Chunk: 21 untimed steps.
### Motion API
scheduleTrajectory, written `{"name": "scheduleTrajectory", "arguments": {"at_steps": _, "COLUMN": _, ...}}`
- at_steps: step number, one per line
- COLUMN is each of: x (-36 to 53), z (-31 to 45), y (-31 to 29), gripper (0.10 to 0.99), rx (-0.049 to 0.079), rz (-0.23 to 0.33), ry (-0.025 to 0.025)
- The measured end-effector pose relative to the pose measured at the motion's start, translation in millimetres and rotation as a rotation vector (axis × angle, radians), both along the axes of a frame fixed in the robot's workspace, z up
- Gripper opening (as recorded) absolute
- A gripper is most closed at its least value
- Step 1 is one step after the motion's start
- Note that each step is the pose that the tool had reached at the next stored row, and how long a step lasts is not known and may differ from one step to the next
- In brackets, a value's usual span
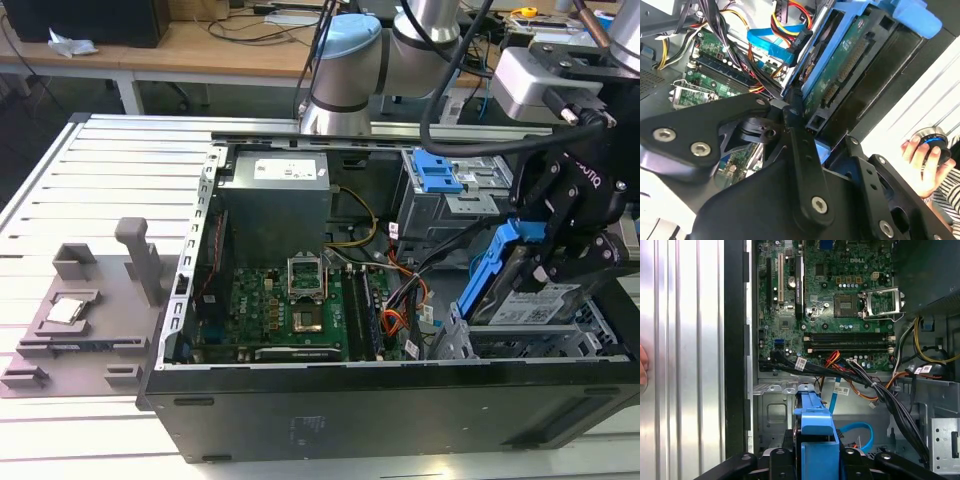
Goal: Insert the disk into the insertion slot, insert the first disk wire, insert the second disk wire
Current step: 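Insert the disk into the insertion slot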
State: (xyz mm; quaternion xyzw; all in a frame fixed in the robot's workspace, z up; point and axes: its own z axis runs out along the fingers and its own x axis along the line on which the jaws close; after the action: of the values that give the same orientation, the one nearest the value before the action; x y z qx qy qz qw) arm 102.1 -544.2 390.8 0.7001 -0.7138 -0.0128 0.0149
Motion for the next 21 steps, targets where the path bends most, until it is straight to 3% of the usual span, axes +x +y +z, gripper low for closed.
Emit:
{"name": "scheduleTrajectory", "arguments": {"at_steps": 1, "x": 0.0, "z": 0.0, "y": 0.0, "gripper": 0.373, "rx": 0.0, "rz": 0.0, "ry": 0.0001}}
{"name": "scheduleTrajectory", "arguments": {"at_steps": 2, "x": 0.0, "z": 0.0, "y": 0.0, "gripper": 0.439, "rx": 0.0, "rz": 0.0, "ry": 0.0001}}
{"name": "scheduleTrajectory", "arguments": {"at_steps": 7, "x": 0.0, "z": -0.1, "y": 0.0, "gripper": 0.439, "rx": 0.0, "rz": 0.0, "ry": 0.0001}}
{"name": "scheduleTrajectory", "arguments": {"at_steps": 9, "x": 0.0, "z": -0.1, "y": 0.0, "gripper": 0.357, "rx": 0.0, "rz": 0.0, "ry": 0.0001}}
{"name": "scheduleTrajectory", "arguments": {"at_steps": 11, "x": 0.0, "z": -0.1, "y": 0.0, "gripper": 0.357, "rx": 0.0, "rz": 0.0, "ry": 0.0002}}
{"name": "scheduleTrajectory", "arguments": {"at_steps": 12, "x": 0.0, "z": -0.1, "y": 0.0, "gripper": 0.235, "rx": 0.0, "rz": 0.0, "ry": 0.0001}}
{"name": "scheduleTrajectory", "arguments": {"at_steps": 14, "x": 0.0, "z": -0.2, "y": 0.0, "gripper": 0.114, "rx": 0.0, "rz": 0.0, "ry": 0.0001}}
{"name": "scheduleTrajectory", "arguments": {"at_steps": 21, "x": 0.0, "z": -0.3, "y": 0.0, "gripper": 0.106, "rx": 0.0, "rz": 0.0, "ry": 0.0001}}
